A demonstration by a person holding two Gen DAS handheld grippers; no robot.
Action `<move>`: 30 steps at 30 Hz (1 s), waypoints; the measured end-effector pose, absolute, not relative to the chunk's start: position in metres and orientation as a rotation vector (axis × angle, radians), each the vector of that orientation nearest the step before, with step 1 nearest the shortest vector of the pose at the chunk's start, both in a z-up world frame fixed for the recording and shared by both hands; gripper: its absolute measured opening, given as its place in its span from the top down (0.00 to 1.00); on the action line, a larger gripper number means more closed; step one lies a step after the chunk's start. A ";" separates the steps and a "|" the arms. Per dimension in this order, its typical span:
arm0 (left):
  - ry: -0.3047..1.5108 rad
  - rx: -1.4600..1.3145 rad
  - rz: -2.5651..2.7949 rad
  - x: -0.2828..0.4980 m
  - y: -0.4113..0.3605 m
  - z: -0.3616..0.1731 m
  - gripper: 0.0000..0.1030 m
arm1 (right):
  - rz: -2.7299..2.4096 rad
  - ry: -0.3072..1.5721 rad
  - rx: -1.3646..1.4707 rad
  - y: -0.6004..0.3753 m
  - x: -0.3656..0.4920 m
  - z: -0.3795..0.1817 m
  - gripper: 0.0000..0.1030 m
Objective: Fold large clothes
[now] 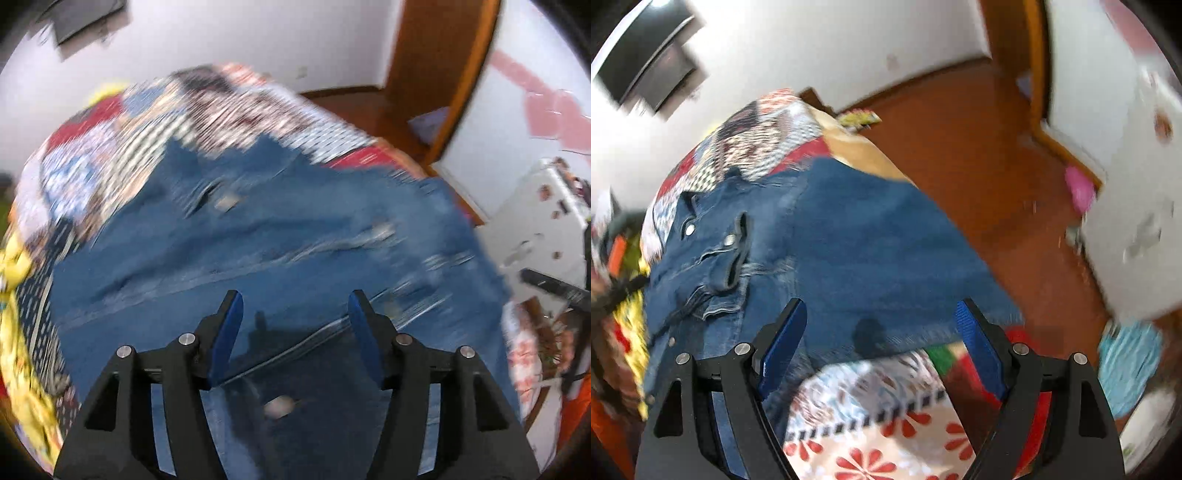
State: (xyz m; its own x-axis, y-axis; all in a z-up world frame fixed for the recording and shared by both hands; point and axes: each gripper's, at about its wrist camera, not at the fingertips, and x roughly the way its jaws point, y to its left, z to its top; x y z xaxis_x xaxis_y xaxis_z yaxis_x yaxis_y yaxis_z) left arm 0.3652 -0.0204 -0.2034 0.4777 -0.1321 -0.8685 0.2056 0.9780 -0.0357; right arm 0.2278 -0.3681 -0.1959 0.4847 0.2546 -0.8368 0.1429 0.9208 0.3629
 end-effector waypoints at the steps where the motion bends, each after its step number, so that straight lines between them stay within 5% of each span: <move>1: 1.068 0.068 -0.183 0.361 -0.009 -0.210 0.43 | 0.067 1.093 0.464 -0.374 0.226 -0.203 0.22; 13: 1.092 -0.172 -0.023 0.303 0.085 -0.234 0.43 | -0.011 1.134 0.876 -0.418 0.241 -0.268 0.23; 17: 1.093 -0.223 0.043 0.290 0.106 -0.240 0.43 | -0.139 1.110 0.825 -0.412 0.256 -0.264 0.38; 22: 1.092 -0.297 0.077 0.278 0.129 -0.243 0.43 | -0.250 1.055 0.679 -0.394 0.271 -0.243 0.81; 30: 1.035 -0.247 0.074 0.260 0.134 -0.227 0.43 | -0.112 0.833 0.499 -0.362 0.268 -0.140 0.92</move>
